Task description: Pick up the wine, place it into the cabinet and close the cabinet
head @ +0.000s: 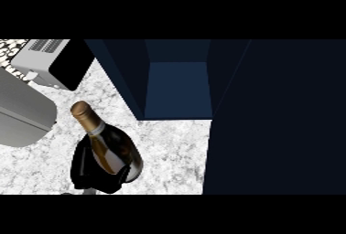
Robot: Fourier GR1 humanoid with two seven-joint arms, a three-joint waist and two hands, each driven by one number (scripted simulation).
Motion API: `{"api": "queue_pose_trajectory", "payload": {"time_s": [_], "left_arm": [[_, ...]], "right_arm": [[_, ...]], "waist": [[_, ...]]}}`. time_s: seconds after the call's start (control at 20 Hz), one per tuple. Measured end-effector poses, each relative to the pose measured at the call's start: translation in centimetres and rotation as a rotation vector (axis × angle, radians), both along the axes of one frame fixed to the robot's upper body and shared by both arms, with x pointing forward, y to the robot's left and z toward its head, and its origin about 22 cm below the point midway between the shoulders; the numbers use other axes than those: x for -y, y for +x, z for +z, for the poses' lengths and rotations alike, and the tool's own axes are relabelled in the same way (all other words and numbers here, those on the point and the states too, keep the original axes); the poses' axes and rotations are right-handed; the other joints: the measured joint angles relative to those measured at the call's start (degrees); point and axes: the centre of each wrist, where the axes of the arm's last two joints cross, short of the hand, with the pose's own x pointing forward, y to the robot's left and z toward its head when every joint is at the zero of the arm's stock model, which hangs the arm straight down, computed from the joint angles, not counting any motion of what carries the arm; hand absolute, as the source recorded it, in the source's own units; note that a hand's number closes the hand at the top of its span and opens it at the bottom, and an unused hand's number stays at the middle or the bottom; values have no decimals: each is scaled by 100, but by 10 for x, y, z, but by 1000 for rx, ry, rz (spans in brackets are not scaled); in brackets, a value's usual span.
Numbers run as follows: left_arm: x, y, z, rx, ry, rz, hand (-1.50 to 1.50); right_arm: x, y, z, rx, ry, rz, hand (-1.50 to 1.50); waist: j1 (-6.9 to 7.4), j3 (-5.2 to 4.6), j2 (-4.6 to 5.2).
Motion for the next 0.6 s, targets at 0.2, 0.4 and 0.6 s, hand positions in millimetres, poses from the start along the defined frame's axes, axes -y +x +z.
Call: {"api": "queue_pose_trajectory", "payload": {"time_s": [0.2, 0.4, 0.6], "left_arm": [[25, 8, 29, 14, 20, -11, 150], [51, 17, 57, 4, 6, -21, 150], [72, 35, 80, -33, -5, -19, 150]], "right_arm": [[-2, 1, 0, 0, 16, 4, -150], [-3, -1, -3, -8, 22, 11, -150], [2, 0, -3, 0, 3, -4, -150]], "waist": [[8, -2, 3], [-6, -2, 4], [-19, -3, 13]]}}
